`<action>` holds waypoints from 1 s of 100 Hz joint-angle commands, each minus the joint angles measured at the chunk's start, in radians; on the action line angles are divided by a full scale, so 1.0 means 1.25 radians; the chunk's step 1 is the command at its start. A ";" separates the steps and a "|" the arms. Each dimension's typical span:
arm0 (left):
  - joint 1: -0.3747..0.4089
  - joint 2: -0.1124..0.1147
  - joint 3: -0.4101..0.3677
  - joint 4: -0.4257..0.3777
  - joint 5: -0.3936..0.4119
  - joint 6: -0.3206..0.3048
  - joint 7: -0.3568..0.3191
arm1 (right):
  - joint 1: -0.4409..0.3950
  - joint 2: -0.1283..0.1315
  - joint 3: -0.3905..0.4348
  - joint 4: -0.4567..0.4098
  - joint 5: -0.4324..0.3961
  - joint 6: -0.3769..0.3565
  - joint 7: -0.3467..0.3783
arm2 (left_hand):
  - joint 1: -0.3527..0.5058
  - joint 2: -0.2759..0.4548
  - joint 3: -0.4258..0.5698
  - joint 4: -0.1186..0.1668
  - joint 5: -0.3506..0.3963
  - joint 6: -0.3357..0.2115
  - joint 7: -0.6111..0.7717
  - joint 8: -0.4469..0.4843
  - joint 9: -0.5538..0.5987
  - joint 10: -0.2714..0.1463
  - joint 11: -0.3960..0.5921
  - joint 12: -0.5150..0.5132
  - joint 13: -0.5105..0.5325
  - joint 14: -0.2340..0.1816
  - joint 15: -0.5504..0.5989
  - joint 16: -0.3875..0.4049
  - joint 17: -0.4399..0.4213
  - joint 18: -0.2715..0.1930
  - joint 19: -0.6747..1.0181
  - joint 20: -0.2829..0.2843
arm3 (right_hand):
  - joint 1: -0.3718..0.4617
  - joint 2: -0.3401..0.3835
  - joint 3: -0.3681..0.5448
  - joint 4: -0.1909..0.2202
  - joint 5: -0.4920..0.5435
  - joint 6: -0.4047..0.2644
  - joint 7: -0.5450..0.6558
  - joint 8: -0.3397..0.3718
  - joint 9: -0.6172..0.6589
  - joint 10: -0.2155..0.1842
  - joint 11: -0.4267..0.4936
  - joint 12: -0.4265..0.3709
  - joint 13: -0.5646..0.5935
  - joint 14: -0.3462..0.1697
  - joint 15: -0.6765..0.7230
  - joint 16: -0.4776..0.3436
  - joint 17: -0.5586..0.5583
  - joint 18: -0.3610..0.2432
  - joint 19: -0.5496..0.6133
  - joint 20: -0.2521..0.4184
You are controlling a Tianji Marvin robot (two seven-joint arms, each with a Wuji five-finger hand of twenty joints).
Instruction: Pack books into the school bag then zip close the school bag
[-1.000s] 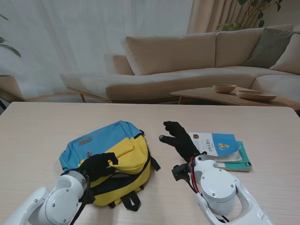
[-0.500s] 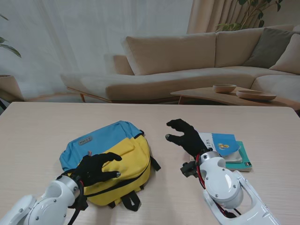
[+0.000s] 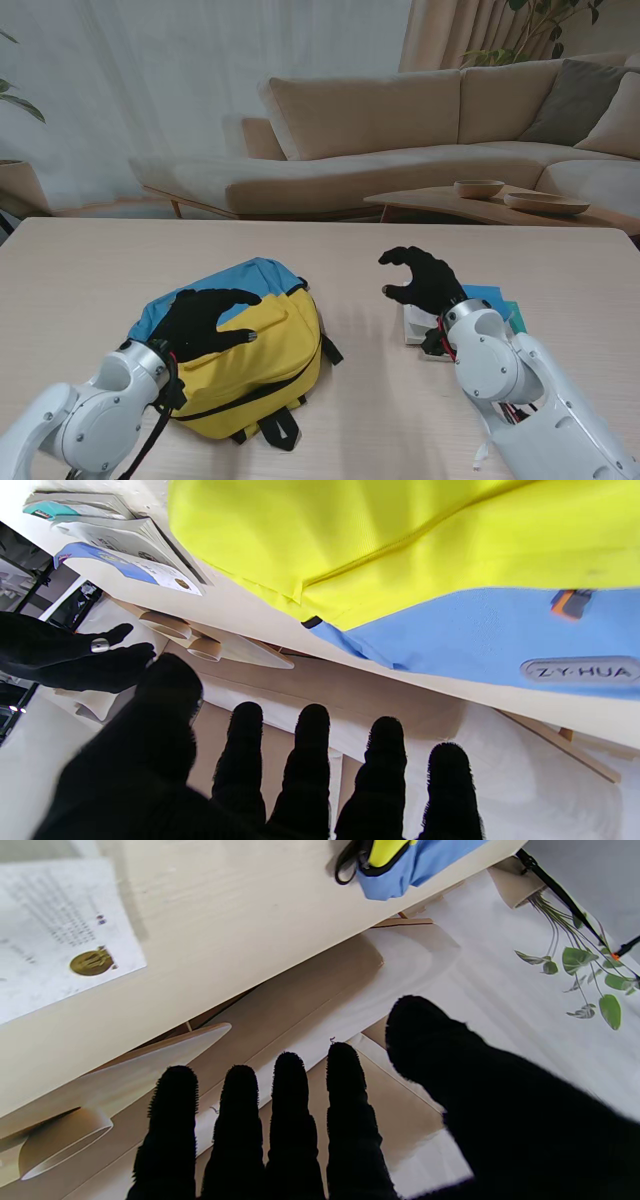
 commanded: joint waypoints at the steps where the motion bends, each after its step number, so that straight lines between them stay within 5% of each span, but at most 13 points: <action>1: 0.000 -0.002 0.004 0.003 0.009 -0.006 -0.005 | 0.022 0.009 0.006 0.038 -0.005 -0.014 0.013 | 0.006 0.004 -0.004 0.035 -0.009 -0.025 -0.004 -0.008 -0.020 -0.017 -0.014 -0.011 -0.020 -0.018 -0.023 -0.014 -0.010 -0.021 -0.033 0.010 | -0.011 -0.018 0.030 0.017 -0.001 -0.024 -0.010 0.011 -0.013 -0.031 -0.014 -0.002 0.016 -0.033 -0.017 -0.013 0.005 -0.039 -0.023 -0.008; 36: 0.013 -0.009 0.005 0.039 -0.013 -0.029 0.044 | 0.145 0.028 -0.022 0.244 -0.156 -0.044 0.018 | 0.005 0.001 0.018 0.033 -0.003 -0.019 0.002 -0.005 -0.015 -0.011 -0.009 -0.009 -0.020 -0.013 -0.026 -0.015 -0.006 -0.021 -0.046 0.018 | -0.020 -0.002 0.002 0.013 -0.019 -0.034 -0.004 0.016 -0.007 -0.038 -0.008 0.000 0.044 -0.040 -0.031 -0.020 0.028 -0.047 -0.036 -0.014; 63: 0.019 -0.012 0.004 0.054 -0.026 -0.045 0.065 | 0.199 0.044 -0.045 0.348 -0.213 -0.055 0.044 | 0.003 -0.001 0.031 0.031 0.001 -0.015 0.006 -0.003 -0.010 -0.008 -0.004 -0.007 -0.016 -0.011 -0.023 -0.013 0.003 -0.017 -0.058 0.026 | 0.038 -0.101 0.026 -0.018 -0.097 -0.125 -0.003 0.023 -0.060 -0.110 -0.035 -0.012 0.016 -0.073 -0.080 -0.043 0.015 -0.095 -0.106 -0.047; 81: 0.018 -0.012 0.006 0.055 -0.023 -0.046 0.065 | 0.226 0.059 -0.063 0.393 -0.244 -0.070 0.094 | 0.002 -0.004 0.039 0.031 0.001 -0.016 0.006 -0.004 -0.010 -0.010 -0.004 -0.007 -0.017 -0.012 -0.023 -0.014 0.007 -0.016 -0.063 0.031 | 0.029 -0.157 0.002 -0.041 -0.181 -0.172 -0.044 0.015 -0.121 -0.126 -0.091 -0.038 -0.035 -0.090 -0.135 -0.071 -0.014 -0.110 -0.172 -0.083; 93: 0.015 -0.011 0.007 0.056 -0.021 -0.047 0.062 | 0.240 0.072 -0.079 0.405 -0.279 -0.066 0.150 | 0.001 -0.005 0.043 0.030 -0.001 -0.016 0.006 -0.004 -0.010 -0.010 -0.003 -0.006 -0.015 -0.012 -0.022 -0.014 0.009 -0.017 -0.064 0.034 | 0.004 -0.198 -0.026 -0.055 -0.249 -0.235 -0.216 -0.033 -0.123 -0.151 -0.293 -0.125 -0.106 -0.097 -0.194 -0.106 -0.049 -0.116 -0.224 -0.123; 100: 0.015 -0.011 0.008 0.057 -0.021 -0.047 0.062 | 0.247 0.077 -0.085 0.413 -0.283 -0.069 0.178 | 0.001 -0.006 0.045 0.030 -0.002 -0.015 0.006 -0.004 -0.010 -0.011 -0.002 -0.006 -0.016 -0.010 -0.022 -0.014 0.010 -0.017 -0.066 0.036 | -0.004 -0.218 -0.026 -0.063 -0.226 -0.223 -0.445 0.115 -0.125 -0.156 -0.402 -0.159 -0.133 -0.104 -0.233 -0.131 -0.071 -0.128 -0.253 -0.158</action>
